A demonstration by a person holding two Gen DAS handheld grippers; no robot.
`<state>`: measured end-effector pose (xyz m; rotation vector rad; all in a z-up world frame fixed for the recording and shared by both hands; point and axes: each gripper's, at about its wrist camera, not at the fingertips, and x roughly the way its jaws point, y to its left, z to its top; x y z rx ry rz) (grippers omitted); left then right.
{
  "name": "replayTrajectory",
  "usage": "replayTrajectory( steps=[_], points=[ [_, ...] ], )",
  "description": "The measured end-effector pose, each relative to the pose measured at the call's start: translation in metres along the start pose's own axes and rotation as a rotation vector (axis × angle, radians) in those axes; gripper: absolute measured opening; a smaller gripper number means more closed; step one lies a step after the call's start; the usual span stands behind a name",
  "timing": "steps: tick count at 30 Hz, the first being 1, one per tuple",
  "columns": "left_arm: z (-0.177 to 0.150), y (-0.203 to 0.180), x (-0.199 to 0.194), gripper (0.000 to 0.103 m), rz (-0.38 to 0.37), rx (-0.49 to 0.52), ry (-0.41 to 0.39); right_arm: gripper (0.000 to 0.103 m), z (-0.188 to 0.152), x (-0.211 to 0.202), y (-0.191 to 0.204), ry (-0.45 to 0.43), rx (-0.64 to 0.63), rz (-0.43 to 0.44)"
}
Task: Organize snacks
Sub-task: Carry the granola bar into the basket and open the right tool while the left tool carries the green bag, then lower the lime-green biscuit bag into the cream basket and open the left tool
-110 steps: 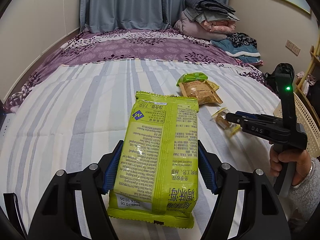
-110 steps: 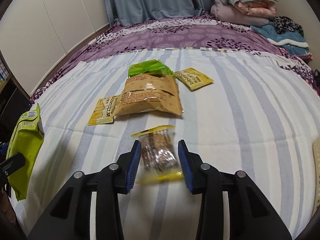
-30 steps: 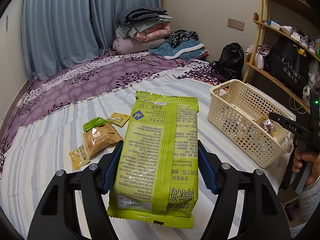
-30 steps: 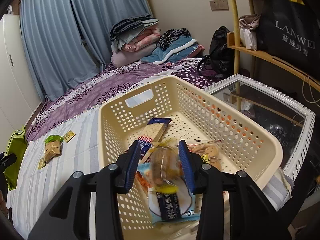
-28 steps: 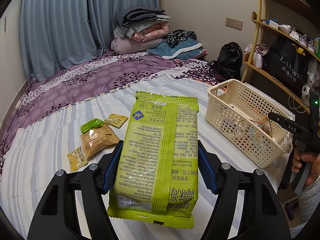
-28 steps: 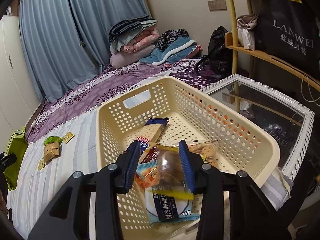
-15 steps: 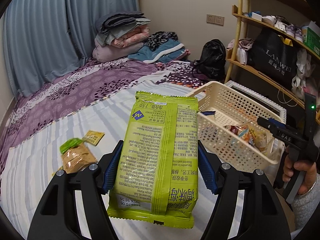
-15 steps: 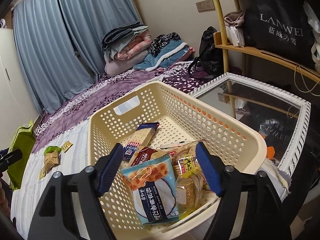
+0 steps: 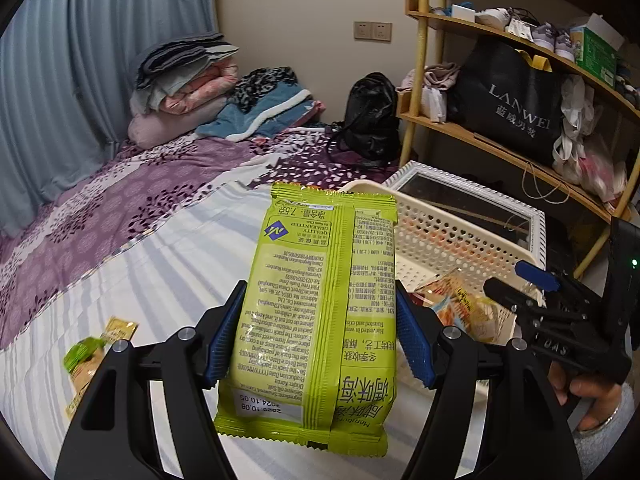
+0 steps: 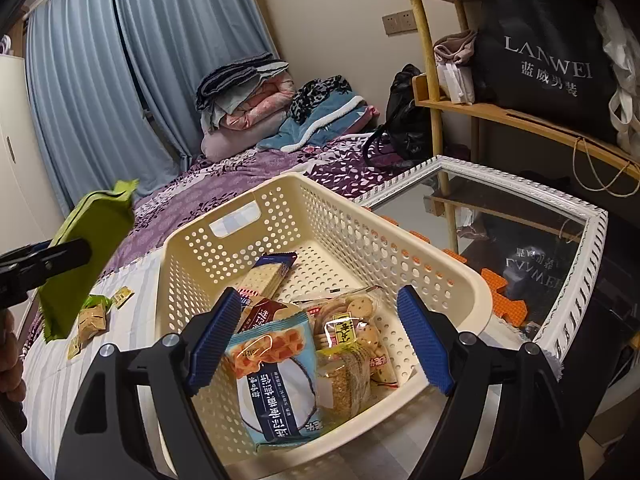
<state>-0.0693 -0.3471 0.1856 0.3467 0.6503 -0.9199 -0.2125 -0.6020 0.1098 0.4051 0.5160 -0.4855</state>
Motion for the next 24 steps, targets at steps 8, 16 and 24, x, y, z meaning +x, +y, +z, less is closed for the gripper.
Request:
replayTrajectory(
  steps=[8, 16, 24],
  points=[
    [0.02, -0.027, 0.034, 0.071, -0.055, 0.041, 0.011, 0.08, 0.0, 0.0, -0.007, -0.008, 0.008, -0.001],
    [0.033, -0.042, 0.067, 0.077, -0.135, 0.026, 0.015, 0.08, 0.0, 0.0, -0.007, -0.012, 0.0, -0.003],
    [0.025, -0.025, 0.074, 0.091, -0.131, -0.036, 0.011, 0.08, 0.001, 0.001, -0.006, -0.009, 0.001, -0.014]
  ],
)
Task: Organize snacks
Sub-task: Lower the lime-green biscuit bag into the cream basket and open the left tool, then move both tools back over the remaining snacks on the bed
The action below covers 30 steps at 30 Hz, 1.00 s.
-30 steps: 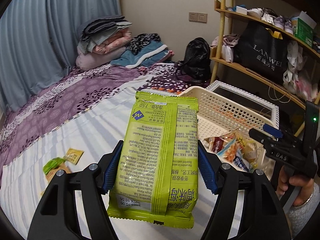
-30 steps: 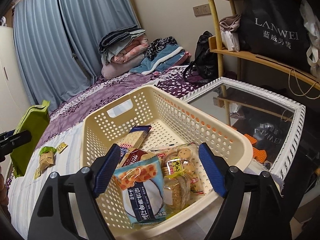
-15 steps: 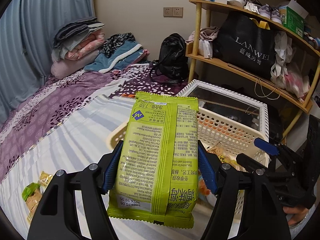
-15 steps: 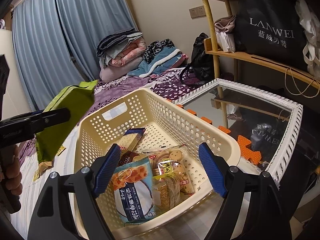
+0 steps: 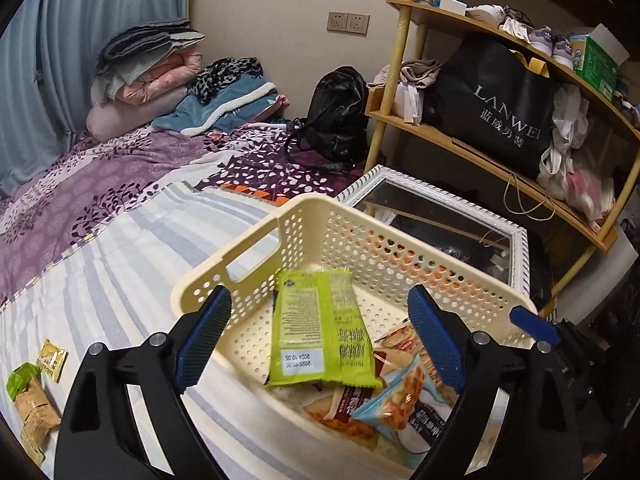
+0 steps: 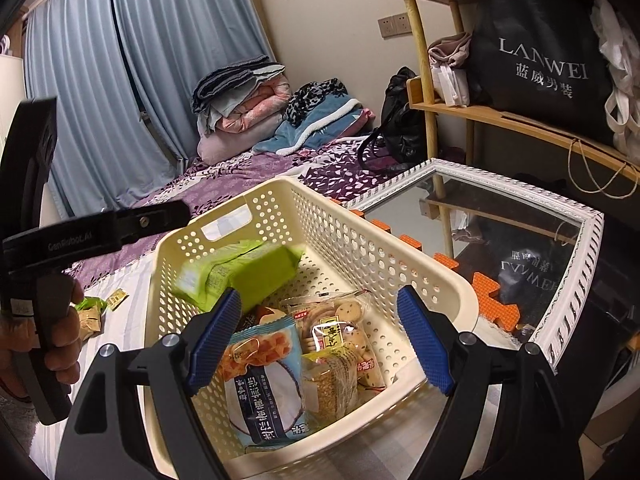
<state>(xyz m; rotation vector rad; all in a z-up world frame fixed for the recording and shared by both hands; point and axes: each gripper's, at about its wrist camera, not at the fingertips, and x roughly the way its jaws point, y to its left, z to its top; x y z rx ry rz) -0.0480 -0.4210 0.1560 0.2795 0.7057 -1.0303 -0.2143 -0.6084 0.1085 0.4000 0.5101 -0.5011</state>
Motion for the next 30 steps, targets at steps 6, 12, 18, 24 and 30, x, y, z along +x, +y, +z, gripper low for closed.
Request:
replayTrajectory(
  steps=[6, 12, 18, 24, 30],
  points=[
    [-0.006, 0.022, -0.01, 0.091, 0.041, -0.042, -0.002, 0.08, 0.001, 0.0, 0.006, 0.001, -0.002, -0.007],
    [-0.011, 0.04, -0.021, 0.096, 0.085, -0.079, 0.0, 0.086, 0.004, -0.008, 0.017, -0.017, -0.015, 0.0],
    [-0.019, 0.059, -0.036, 0.1, 0.133, -0.114, -0.004, 0.098, 0.009, -0.012, 0.031, -0.03, -0.022, 0.011],
    [-0.03, 0.087, -0.05, 0.1, 0.176, -0.182, -0.002, 0.098, 0.011, -0.014, 0.048, -0.032, -0.047, 0.032],
    [-0.042, 0.115, -0.064, 0.1, 0.227, -0.241, -0.004, 0.098, 0.011, -0.018, 0.07, -0.03, -0.087, 0.055]
  ],
)
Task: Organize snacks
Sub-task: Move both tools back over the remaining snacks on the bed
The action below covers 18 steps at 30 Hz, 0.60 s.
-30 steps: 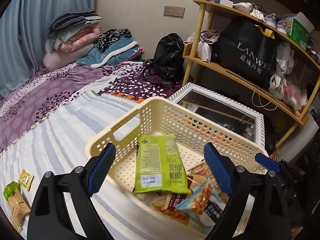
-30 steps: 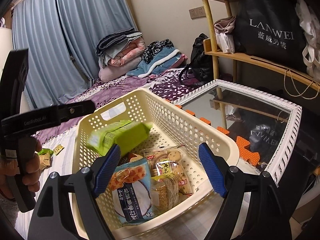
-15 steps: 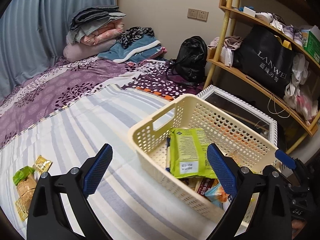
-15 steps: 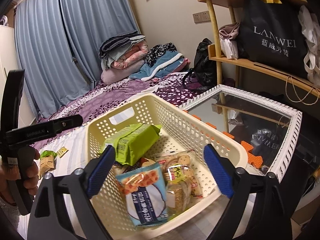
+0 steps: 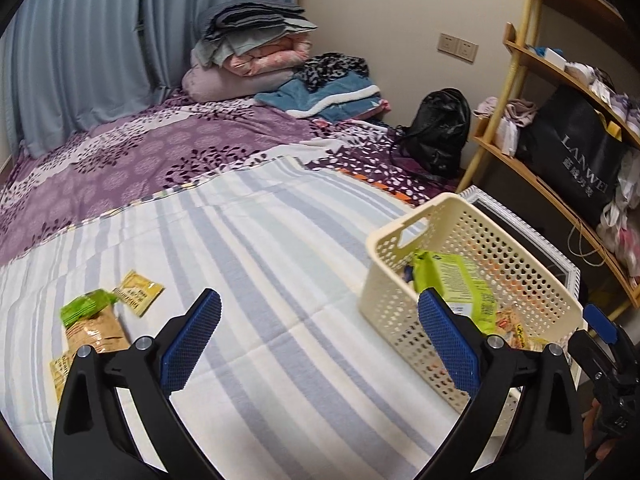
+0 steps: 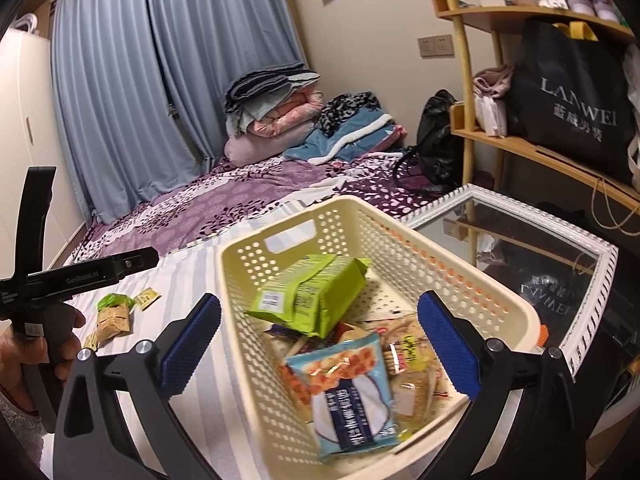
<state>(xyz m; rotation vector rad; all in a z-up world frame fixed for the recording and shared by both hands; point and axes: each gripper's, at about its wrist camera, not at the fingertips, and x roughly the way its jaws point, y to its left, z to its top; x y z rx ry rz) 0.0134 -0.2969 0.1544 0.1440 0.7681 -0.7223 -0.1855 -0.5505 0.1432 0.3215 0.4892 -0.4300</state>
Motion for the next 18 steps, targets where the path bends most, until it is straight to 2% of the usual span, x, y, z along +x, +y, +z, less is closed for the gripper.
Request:
replayTrajectory(
  steps=[9, 18],
  points=[
    [-0.013, 0.054, -0.02, 0.1, 0.088, -0.047, -0.016, 0.098, 0.002, 0.0, 0.037, 0.008, -0.065, 0.031],
    [-0.035, 0.13, -0.037, 0.1, 0.185, -0.179, -0.007, 0.098, -0.002, 0.012, 0.078, 0.045, -0.128, 0.085]
  ],
)
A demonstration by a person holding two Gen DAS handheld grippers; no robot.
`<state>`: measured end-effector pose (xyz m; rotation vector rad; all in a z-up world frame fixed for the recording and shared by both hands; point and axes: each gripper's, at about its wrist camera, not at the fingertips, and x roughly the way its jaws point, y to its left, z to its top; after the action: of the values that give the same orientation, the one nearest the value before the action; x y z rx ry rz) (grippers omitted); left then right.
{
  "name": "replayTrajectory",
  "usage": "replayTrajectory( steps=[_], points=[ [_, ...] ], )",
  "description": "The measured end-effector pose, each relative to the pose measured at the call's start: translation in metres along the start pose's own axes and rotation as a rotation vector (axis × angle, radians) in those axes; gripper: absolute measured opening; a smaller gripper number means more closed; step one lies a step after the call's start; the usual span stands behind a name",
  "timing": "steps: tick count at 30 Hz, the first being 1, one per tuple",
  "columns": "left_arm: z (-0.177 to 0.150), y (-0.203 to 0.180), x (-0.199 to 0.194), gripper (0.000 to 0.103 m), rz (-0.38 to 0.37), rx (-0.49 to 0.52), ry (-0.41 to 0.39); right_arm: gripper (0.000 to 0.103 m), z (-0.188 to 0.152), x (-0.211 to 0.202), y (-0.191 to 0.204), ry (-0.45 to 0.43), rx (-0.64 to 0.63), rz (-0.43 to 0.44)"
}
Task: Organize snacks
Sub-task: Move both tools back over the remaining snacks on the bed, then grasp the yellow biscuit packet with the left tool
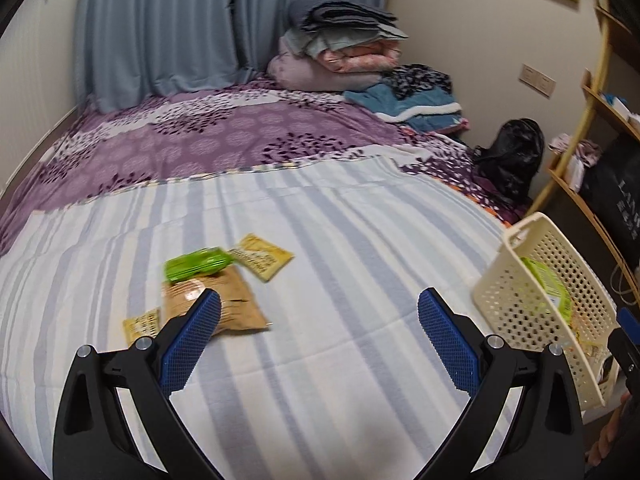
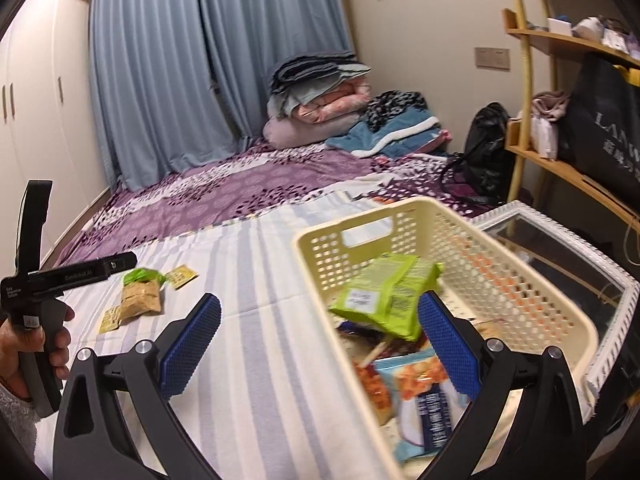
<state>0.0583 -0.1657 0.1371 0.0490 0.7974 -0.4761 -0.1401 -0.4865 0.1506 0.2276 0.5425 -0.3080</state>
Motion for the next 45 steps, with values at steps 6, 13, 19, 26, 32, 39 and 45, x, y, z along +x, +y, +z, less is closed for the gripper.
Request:
replayTrajectory(
  steps=[6, 13, 19, 26, 32, 39, 45],
  points=[
    [-0.013, 0.057, -0.005, 0.1, 0.099, -0.068, 0.003, 0.098, -0.007, 0.014, 0.029, 0.045, -0.048, 0.049],
    [-0.034, 0.13, -0.002, 0.1, 0.187, -0.217, 0.042, 0.098, -0.015, 0.027, 0.056, 0.09, -0.093, 0.09],
    [-0.045, 0.152, 0.013, 0.1, 0.213, -0.252, 0.071, 0.098, -0.023, 0.039, 0.079, 0.124, -0.131, 0.129],
    [-0.055, 0.161, 0.046, 0.1, 0.224, -0.253, 0.13, 0.098, -0.037, 0.052, 0.1, 0.176, -0.165, 0.166],
    [-0.059, 0.17, 0.072, 0.1, 0.266, -0.258, 0.166, 0.098, -0.047, 0.066, 0.111, 0.218, -0.183, 0.176],
    [-0.061, 0.177, 0.087, 0.1, 0.304, -0.244, 0.192, 0.098, -0.052, 0.076, 0.118, 0.247, -0.193, 0.181],
    [-0.067, 0.181, 0.087, 0.09, 0.342, -0.217, 0.188, 0.098, -0.057, 0.089, 0.131, 0.277, -0.209, 0.193]
  ],
)
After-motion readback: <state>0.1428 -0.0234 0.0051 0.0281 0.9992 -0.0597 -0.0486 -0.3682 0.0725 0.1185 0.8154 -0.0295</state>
